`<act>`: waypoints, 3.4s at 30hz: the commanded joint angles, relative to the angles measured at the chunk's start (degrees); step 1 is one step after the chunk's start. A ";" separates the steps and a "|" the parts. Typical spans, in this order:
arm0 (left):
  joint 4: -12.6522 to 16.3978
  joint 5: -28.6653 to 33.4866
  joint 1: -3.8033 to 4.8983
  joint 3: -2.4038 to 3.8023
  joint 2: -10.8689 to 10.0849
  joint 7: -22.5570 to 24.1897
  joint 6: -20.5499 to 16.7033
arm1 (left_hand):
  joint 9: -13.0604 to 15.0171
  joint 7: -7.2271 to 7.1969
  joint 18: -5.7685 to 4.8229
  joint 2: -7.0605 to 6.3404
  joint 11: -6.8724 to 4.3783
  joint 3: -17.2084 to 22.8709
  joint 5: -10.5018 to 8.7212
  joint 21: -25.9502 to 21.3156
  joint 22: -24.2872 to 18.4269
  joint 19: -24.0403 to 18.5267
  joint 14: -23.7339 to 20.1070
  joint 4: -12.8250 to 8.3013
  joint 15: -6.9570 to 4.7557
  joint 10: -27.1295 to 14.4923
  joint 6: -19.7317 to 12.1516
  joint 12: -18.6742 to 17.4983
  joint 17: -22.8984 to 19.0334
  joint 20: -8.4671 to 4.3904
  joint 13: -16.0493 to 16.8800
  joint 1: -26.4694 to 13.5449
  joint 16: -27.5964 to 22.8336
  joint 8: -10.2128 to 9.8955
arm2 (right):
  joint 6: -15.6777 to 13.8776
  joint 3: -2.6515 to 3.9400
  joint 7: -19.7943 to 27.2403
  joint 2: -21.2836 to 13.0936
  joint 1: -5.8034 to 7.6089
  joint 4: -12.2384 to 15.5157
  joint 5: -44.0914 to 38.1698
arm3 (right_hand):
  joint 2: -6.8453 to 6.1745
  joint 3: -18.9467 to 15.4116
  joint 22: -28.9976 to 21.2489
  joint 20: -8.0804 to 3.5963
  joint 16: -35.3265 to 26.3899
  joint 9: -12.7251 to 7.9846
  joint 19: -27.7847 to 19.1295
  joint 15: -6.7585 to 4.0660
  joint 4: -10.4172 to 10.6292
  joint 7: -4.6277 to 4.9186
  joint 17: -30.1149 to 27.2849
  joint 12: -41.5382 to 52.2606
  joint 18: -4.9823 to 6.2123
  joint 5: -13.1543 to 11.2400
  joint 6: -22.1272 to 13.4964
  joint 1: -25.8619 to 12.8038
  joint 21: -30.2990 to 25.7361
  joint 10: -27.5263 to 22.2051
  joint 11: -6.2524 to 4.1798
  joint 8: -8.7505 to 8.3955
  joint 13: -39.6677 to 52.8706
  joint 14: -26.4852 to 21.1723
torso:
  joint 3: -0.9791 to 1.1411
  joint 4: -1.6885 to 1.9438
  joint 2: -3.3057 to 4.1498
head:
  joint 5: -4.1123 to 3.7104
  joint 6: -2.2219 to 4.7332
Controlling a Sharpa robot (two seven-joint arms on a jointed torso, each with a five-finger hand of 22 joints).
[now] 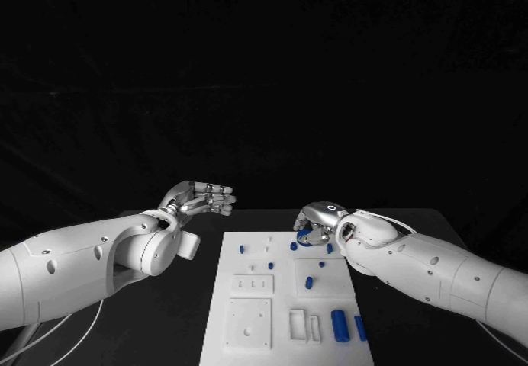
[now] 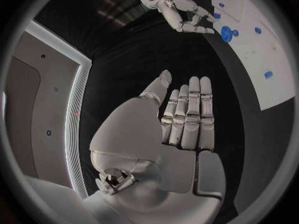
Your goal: Assemble the parts on the task board
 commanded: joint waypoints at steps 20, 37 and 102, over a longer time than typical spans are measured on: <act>4.69 -0.82 1.46 0.25 -1.54 0.76 0.02 | 0.00 0.40 -0.37 -0.59 0.09 -0.38 0.31 -1.37 -1.54 0.77 -0.65 0.49 0.51 -0.38 0.19 -0.05 -0.19 0.14 0.04 -0.06 -0.10 -0.09 | 1.94 0.04 -6.02 1.30 0.18 -0.25 -11.90 | -1.21 -2.21 5.35 0.02 2.62 0.03 1.82 0.33 -0.04 -0.61 -1.86 0.22 0.83 -0.56 -0.12 0.39 -3.04 -0.56 -0.02 0.27 0.06 -0.69 | 0.12 1.47 3.25 | -0.47 0.56; 5.06 -0.83 1.67 0.29 -1.52 0.54 0.10 | -0.03 0.46 -0.38 -0.66 0.11 -0.41 0.08 -1.51 -1.78 0.86 -0.66 0.66 0.55 -0.43 0.06 -0.04 -0.24 0.19 0.05 -0.32 -0.15 -0.14 | 2.72 0.04 -6.13 2.15 0.03 -1.36 -13.35 | -1.75 1.31 10.04 -0.07 3.27 0.06 2.60 0.26 -0.11 -0.66 -2.16 0.20 0.64 -0.16 0.78 0.00 -4.85 0.25 -0.17 0.28 0.04 -0.81 | 0.35 2.22 4.77 | -0.37 1.37; 3.57 -0.72 1.68 0.27 -1.23 -0.82 0.32 | 0.00 0.47 -0.39 -0.85 0.18 -0.33 0.08 -2.27 -3.20 1.59 -0.69 1.43 0.58 -0.71 0.04 -0.04 -0.31 0.20 0.05 -0.05 -0.21 -0.09 | -9.46 0.14 -11.05 3.33 -0.14 2.68 -16.55 | -1.08 15.65 35.62 -2.62 3.34 1.35 3.30 -2.12 0.52 -1.94 -0.78 0.27 -2.74 -8.48 8.40 1.29 5.31 10.75 -3.11 0.37 0.23 -0.91 | 0.84 2.82 7.33 | 0.20 3.25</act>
